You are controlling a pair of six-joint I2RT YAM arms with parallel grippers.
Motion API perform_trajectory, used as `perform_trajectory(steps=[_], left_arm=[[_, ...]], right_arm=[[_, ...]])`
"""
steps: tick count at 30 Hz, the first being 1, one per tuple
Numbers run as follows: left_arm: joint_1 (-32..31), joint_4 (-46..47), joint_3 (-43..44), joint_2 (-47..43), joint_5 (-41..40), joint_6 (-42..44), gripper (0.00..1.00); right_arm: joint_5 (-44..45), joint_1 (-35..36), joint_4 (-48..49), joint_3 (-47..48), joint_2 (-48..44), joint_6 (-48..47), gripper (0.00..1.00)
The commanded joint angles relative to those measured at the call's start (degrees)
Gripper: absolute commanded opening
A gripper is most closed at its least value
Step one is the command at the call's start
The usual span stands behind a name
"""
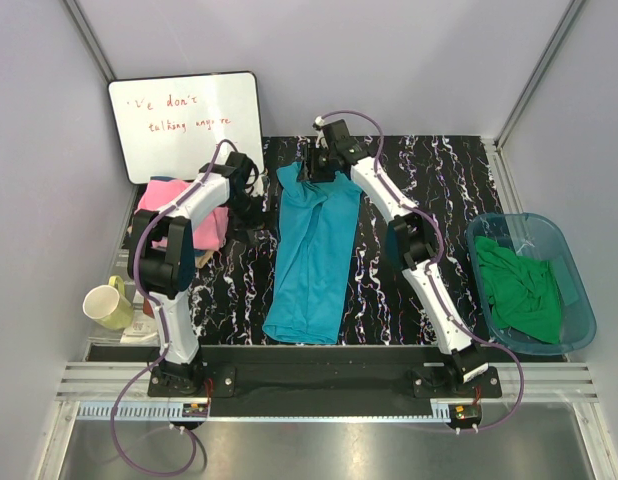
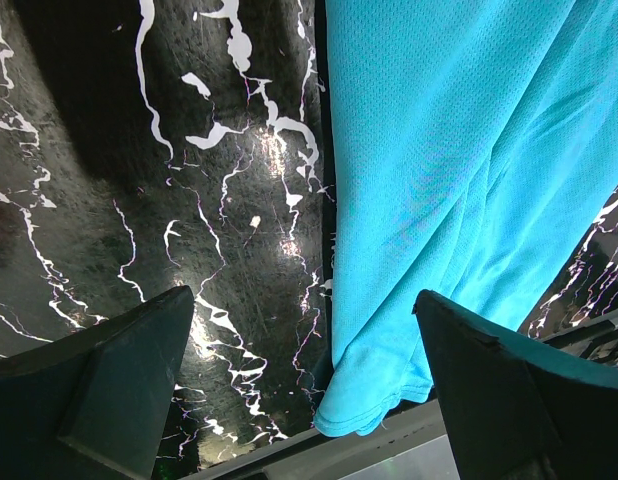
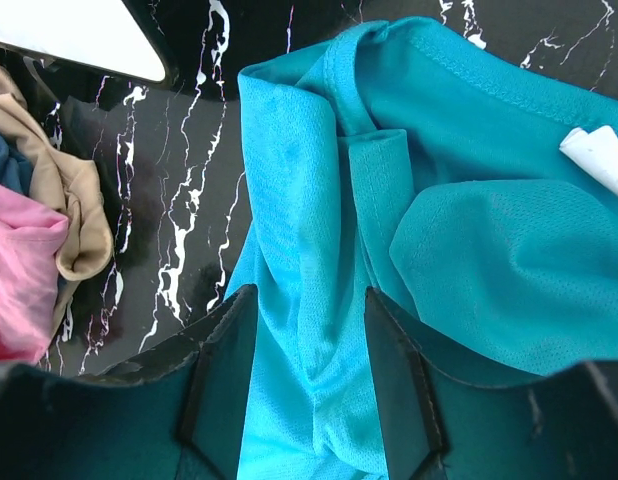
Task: Fold and stack the t-shirts
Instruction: Rotate the tshirt 90 degrees
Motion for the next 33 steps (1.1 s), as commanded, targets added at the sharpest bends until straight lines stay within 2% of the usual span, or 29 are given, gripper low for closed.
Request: perform_trajectory(steps=[1,33], left_arm=[[0.1,0.3,0.0,-3.1,1.3,0.1,0.99],[0.1,-2.0,2.0,-1.4,0.2,0.8,0.99]], right_arm=[[-1.4,0.8,2.4,1.1,1.0,1.1,0.55],[2.2,-3.1,3.0,3.3,3.5,1.4,0.55]])
